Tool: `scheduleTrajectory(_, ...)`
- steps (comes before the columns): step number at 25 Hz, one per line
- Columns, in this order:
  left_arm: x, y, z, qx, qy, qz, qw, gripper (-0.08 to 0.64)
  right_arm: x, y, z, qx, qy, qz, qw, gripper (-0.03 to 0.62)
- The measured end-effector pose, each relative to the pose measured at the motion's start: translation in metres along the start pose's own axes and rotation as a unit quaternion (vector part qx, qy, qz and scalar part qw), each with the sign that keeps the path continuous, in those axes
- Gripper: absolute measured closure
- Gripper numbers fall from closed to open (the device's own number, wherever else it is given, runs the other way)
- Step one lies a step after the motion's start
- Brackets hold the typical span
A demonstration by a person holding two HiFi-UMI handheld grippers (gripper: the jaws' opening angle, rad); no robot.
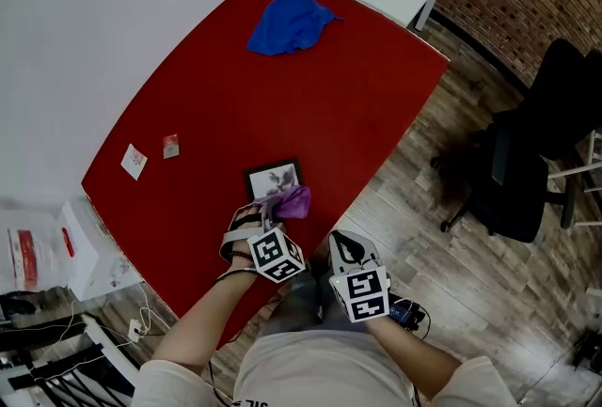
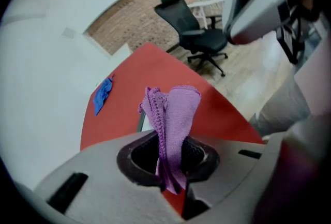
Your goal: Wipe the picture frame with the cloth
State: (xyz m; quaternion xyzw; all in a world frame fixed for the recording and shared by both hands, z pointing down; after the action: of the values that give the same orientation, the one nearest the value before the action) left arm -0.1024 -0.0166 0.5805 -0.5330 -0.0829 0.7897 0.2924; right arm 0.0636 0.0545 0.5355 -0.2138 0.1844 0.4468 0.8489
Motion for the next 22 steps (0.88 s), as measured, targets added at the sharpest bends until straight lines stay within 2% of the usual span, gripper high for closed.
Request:
scheduleTrajectory(2, 0.028, -0.006, -0.001, 0.097, -0.039, -0.016, 0.9944, 0.499, 0.01, 0.002, -0.008, 0.002, -0.008, 0.001, 1.0, 0.589)
scheduleTrajectory(5, 0.074, -0.022, 0.003, 0.206, -0.097, -0.047, 0.9725, 0.499, 0.025, 0.009, -0.024, 0.004, -0.023, 0.005, 1.0, 0.589)
scheduleTrajectory(7, 0.106, -0.031, 0.005, 0.279, -0.133, -0.064, 0.9489, 0.499, 0.034, 0.016, -0.033, 0.008, -0.03, 0.005, 1.0, 0.589)
scheduleTrajectory(10, 0.146, -0.043, 0.005, 0.375, -0.177, -0.091, 0.9055, 0.499, 0.049, 0.025, -0.038, 0.015, -0.028, -0.003, 0.999, 0.589)
scheduleTrajectory(12, 0.167, -0.046, 0.003, 0.402, -0.197, -0.118, 0.8864, 0.499, 0.058, 0.03, -0.042, 0.022, -0.026, -0.01, 0.999, 0.589)
scheduleTrajectory(16, 0.182, -0.051, -0.004, 0.416, -0.222, -0.152, 0.8686, 0.499, 0.07, 0.032, -0.053, 0.028, -0.036, -0.024, 0.999, 0.589)
scheduleTrajectory(18, 0.182, -0.051, -0.004, 0.424, -0.225, -0.155, 0.8634, 0.499, 0.069, 0.035, -0.056, 0.028, -0.04, -0.032, 0.998, 0.589)
scheduleTrajectory(22, 0.188, -0.048, 0.002, 0.429, -0.228, -0.155, 0.8601, 0.499, 0.062, 0.051, -0.061, 0.045, -0.041, -0.046, 0.997, 0.589)
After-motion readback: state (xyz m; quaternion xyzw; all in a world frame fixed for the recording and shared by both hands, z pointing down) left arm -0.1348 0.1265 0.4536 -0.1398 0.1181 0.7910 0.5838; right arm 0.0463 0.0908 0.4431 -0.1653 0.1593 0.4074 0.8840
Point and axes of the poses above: the fingertips, and each gripper's own axes: x backward along the fingers, y to its left, z out of its underside, the point moved 9 cm from there along x, backward along the fingers, and after that the axes turned 8 degrees about -y, right-handed, at the moved point
